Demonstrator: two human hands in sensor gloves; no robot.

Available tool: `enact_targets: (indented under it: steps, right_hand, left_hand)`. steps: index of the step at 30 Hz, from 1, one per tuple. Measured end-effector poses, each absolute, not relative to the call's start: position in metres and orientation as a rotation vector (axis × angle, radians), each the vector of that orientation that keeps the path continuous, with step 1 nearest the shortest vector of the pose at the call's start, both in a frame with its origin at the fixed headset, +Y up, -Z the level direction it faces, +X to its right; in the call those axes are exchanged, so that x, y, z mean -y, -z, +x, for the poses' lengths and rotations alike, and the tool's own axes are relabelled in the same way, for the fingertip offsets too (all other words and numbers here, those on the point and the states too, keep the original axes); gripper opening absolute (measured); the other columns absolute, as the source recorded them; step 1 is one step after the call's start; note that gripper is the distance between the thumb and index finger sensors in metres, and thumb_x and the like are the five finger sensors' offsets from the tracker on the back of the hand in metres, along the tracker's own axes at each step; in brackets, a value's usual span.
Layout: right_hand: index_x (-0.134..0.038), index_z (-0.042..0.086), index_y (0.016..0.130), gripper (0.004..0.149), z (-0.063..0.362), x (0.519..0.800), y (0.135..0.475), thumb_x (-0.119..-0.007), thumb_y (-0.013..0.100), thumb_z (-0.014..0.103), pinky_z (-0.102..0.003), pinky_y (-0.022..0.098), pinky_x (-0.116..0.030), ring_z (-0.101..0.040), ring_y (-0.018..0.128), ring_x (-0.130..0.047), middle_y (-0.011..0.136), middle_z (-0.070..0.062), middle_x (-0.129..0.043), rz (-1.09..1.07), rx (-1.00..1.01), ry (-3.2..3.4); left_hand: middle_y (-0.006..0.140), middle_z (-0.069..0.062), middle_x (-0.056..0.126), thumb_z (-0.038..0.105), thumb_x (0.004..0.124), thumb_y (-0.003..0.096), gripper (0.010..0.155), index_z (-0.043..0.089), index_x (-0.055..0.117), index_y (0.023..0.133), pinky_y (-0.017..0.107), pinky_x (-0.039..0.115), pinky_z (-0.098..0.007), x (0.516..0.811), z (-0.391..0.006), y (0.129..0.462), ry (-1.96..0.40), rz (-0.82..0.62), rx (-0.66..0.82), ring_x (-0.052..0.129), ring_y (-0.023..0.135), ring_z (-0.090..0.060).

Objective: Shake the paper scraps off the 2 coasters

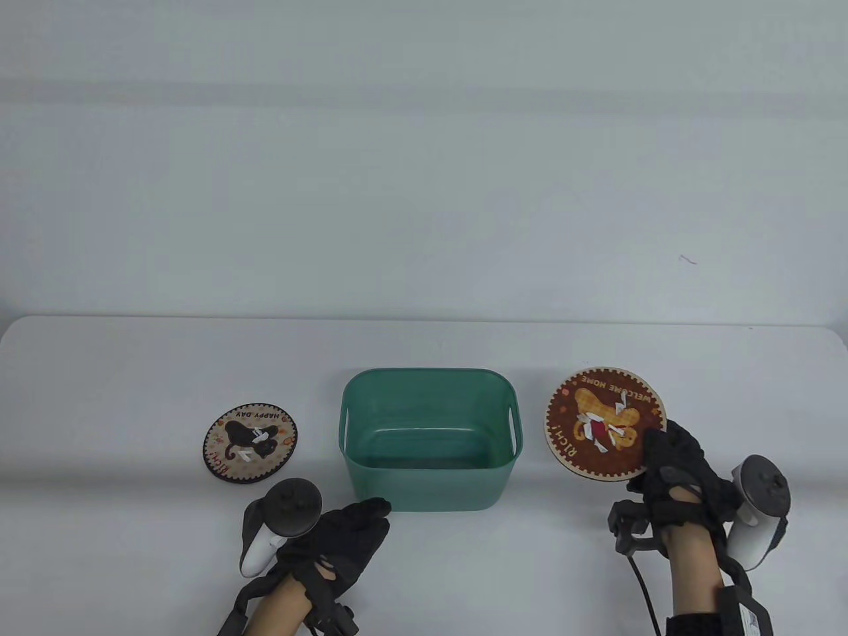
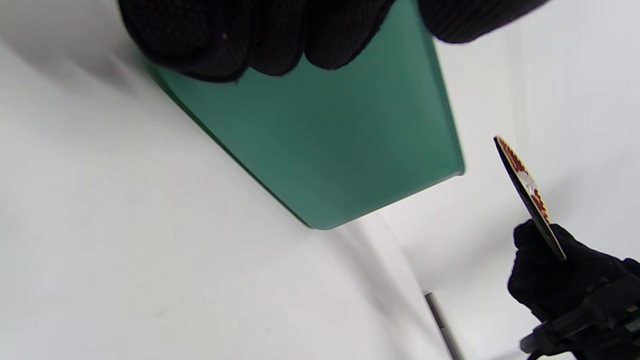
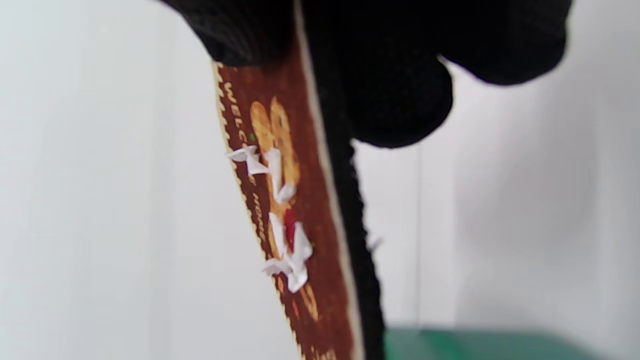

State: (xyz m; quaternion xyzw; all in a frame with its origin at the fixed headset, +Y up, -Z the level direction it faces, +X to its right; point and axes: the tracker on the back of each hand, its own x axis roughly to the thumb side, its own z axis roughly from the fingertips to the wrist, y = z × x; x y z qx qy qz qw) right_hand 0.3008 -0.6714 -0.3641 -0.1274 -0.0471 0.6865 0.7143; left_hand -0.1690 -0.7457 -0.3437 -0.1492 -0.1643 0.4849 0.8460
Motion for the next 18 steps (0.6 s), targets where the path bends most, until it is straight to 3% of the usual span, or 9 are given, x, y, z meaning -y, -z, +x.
enact_targets:
  steps: [5, 12, 15, 18]
  right_hand:
    - [-0.056, 0.022, 0.086, 0.042, 0.243, 0.663, 0.361, -0.068, 0.046, 0.030, -0.036, 0.034, -0.079, -0.016, 0.041, -0.092, 0.071, -0.006, -0.085, -0.137, 0.001, -1.537]
    - [-0.057, 0.022, 0.086, 0.042, 0.173, 0.689, 0.348, -0.068, 0.046, 0.029, -0.037, 0.034, -0.079, -0.018, 0.042, -0.093, 0.071, -0.006, -0.085, -0.013, -0.163, -1.496]
    - [-0.059, 0.023, 0.086, 0.042, 0.156, 0.703, 0.339, -0.069, 0.045, 0.029, -0.038, 0.035, -0.079, -0.019, 0.043, -0.093, 0.071, -0.007, -0.086, -0.018, -0.207, -1.486]
    - [-0.061, 0.024, 0.085, 0.041, 0.147, 0.711, 0.333, -0.070, 0.045, 0.029, -0.038, 0.034, -0.079, -0.019, 0.043, -0.094, 0.070, -0.006, -0.087, -0.004, -0.241, -1.501]
  left_hand:
    - [0.093, -0.020, 0.068, 0.050, 0.065, 0.0495, 0.061, 0.011, 0.063, 0.096, 0.048, 0.076, -0.042, 0.739, -0.166, 0.340, -1.178, -0.277, 0.369, 0.079, 0.074, -0.045]
    - [0.085, -0.019, 0.078, 0.050, 0.067, 0.0498, 0.059, 0.011, 0.065, 0.094, 0.040, 0.081, -0.038, 0.728, -0.163, 0.335, -1.402, -0.203, 0.391, 0.088, 0.063, -0.040]
    - [0.088, -0.017, 0.072, 0.049, 0.070, 0.0495, 0.067, 0.012, 0.048, 0.101, 0.036, 0.080, -0.034, 0.722, -0.166, 0.332, -1.446, -0.121, 0.357, 0.089, 0.059, -0.037]
    - [0.089, -0.016, 0.070, 0.046, 0.074, 0.0487, 0.071, 0.013, 0.041, 0.102, 0.034, 0.080, -0.032, 0.717, -0.169, 0.331, -1.390, -0.062, 0.330, 0.090, 0.056, -0.033]
